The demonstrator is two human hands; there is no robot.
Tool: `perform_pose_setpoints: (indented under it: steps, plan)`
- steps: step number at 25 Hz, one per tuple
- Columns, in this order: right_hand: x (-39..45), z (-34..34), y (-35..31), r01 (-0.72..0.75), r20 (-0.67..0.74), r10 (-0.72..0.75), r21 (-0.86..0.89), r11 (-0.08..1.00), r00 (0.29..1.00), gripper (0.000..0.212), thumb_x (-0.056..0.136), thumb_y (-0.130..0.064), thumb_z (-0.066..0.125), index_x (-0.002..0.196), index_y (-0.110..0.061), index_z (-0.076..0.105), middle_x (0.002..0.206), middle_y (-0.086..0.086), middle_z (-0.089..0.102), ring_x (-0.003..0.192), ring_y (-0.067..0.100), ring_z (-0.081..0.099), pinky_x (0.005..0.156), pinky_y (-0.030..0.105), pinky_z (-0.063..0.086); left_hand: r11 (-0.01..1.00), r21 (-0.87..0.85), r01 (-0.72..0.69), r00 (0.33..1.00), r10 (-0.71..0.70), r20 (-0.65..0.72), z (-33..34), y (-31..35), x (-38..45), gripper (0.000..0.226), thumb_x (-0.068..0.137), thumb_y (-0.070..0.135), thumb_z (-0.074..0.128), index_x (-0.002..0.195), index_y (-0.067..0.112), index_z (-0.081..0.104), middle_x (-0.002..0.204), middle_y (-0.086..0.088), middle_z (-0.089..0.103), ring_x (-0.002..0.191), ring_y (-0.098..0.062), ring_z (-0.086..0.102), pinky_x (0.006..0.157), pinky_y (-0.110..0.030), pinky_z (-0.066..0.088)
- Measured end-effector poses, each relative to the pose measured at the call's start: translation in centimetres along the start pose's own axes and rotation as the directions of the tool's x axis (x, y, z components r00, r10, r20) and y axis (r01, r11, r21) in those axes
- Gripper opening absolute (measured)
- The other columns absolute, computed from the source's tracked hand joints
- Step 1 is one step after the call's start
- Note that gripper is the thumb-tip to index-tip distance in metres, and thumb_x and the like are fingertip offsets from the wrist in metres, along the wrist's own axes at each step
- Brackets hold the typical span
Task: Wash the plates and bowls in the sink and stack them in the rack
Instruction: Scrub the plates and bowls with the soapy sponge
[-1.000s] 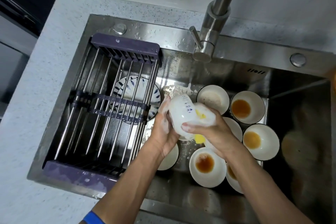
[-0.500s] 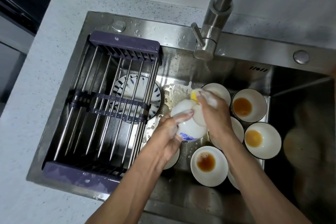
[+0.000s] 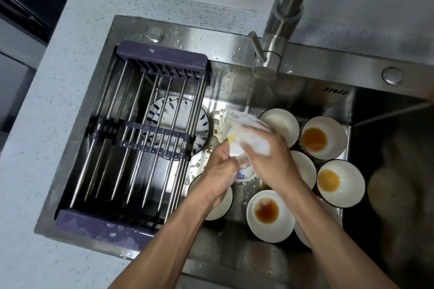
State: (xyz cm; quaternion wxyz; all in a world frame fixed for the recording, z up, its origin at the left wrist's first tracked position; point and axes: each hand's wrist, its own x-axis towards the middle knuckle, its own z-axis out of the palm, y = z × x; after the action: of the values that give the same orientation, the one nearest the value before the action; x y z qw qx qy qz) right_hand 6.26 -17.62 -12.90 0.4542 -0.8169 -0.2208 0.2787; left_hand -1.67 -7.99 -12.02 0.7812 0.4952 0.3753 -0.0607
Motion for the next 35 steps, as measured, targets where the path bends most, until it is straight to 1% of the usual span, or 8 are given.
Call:
perform_pose_setpoints:
  steps: [6,9,13,16,23,28,30,35]
  plan:
    - [-2.6,1.9,-0.2,0.229,-0.160,-0.216,0.063,0.971,0.963,0.052,0.085,-0.001,0.056,0.132,-0.025,0.062,0.143,0.002,0.054,0.138,0.014,0.043,0.116,0.030,0.032,0.826,-0.559,-0.078,0.997,0.055,-0.059,-0.7,0.1,1.4,0.034,0.074,-0.005,0.055,0.107,-0.001,0.063,0.085,-0.010,0.072,0.077,-0.019,0.068,0.061,-0.025,0.058]
    - [-3.7,2.8,0.6,-0.056,-0.369,0.191,0.347,0.936,0.910,0.054,0.091,0.001,0.052,0.120,-0.043,0.061,0.137,-0.009,0.056,0.124,-0.009,0.049,0.113,0.026,0.037,0.787,-0.617,0.012,0.998,0.024,0.051,-0.6,-0.4,0.7,0.027,0.086,0.007,0.062,0.112,0.002,0.068,0.104,-0.016,0.072,0.097,-0.026,0.068,0.082,-0.036,0.059]
    - [-2.5,1.9,0.9,-0.372,-0.194,0.740,0.766,0.525,0.644,0.023,0.096,-0.008,0.058,0.103,-0.029,0.063,0.118,0.001,0.067,0.114,0.019,0.062,0.105,0.040,0.046,0.971,0.230,-0.066,0.986,0.098,-0.133,0.3,-1.1,4.8,0.031,0.088,-0.002,0.061,0.115,0.012,0.063,0.101,-0.009,0.073,0.093,-0.024,0.068,0.070,-0.029,0.056]
    - [-3.6,0.5,1.1,-0.423,-0.189,0.803,0.770,0.478,0.565,0.019,0.096,-0.017,0.060,0.113,-0.026,0.061,0.113,-0.001,0.064,0.103,0.017,0.060,0.092,0.031,0.047,0.196,0.957,-0.212,0.953,0.258,0.159,0.6,-1.4,8.2,0.041,0.087,0.005,0.054,0.128,0.005,0.052,0.124,-0.015,0.064,0.114,-0.033,0.059,0.093,-0.036,0.045]
    - [-5.0,-1.2,4.6,-0.343,-0.356,0.694,0.674,0.655,0.626,0.031,0.097,-0.014,0.056,0.125,-0.024,0.063,0.121,-0.010,0.067,0.112,0.009,0.062,0.106,0.035,0.045,-0.392,0.918,-0.061,0.979,0.156,0.132,-1.9,-4.2,13.3,0.055,0.097,0.006,0.038,0.150,0.001,0.026,0.157,-0.022,0.028,0.145,-0.037,0.027,0.119,-0.045,0.027]
    - [-5.0,-2.0,5.2,-0.323,-0.302,0.727,0.745,0.584,0.617,0.029,0.095,-0.018,0.060,0.120,-0.032,0.064,0.117,-0.010,0.069,0.111,0.010,0.065,0.106,0.042,0.047,0.254,0.948,-0.193,0.874,0.484,0.048,3.3,-2.6,9.1,0.032,0.096,0.021,0.051,0.122,0.005,0.058,0.112,-0.016,0.066,0.107,-0.032,0.057,0.085,-0.037,0.045]
    - [-4.7,-2.4,5.1,-0.311,-0.314,0.732,0.753,0.580,0.605,0.024,0.092,-0.022,0.062,0.108,-0.039,0.067,0.116,-0.010,0.070,0.111,0.012,0.065,0.105,0.044,0.048,0.544,0.838,-0.051,0.944,0.301,-0.138,5.4,-2.5,10.0,0.032,0.091,0.026,0.059,0.115,0.005,0.062,0.107,-0.017,0.070,0.102,-0.036,0.062,0.082,-0.034,0.046]
    - [-4.6,-3.1,6.0,-0.249,-0.328,0.709,0.776,0.579,0.624,0.029,0.097,-0.011,0.058,0.108,-0.036,0.066,0.125,-0.005,0.068,0.117,0.014,0.062,0.109,0.044,0.044,0.727,0.638,0.256,0.963,-0.133,-0.236,6.1,-2.6,14.5,0.034,0.091,0.013,0.061,0.124,0.008,0.059,0.119,-0.016,0.067,0.076,-0.036,0.072,0.069,-0.042,0.062]
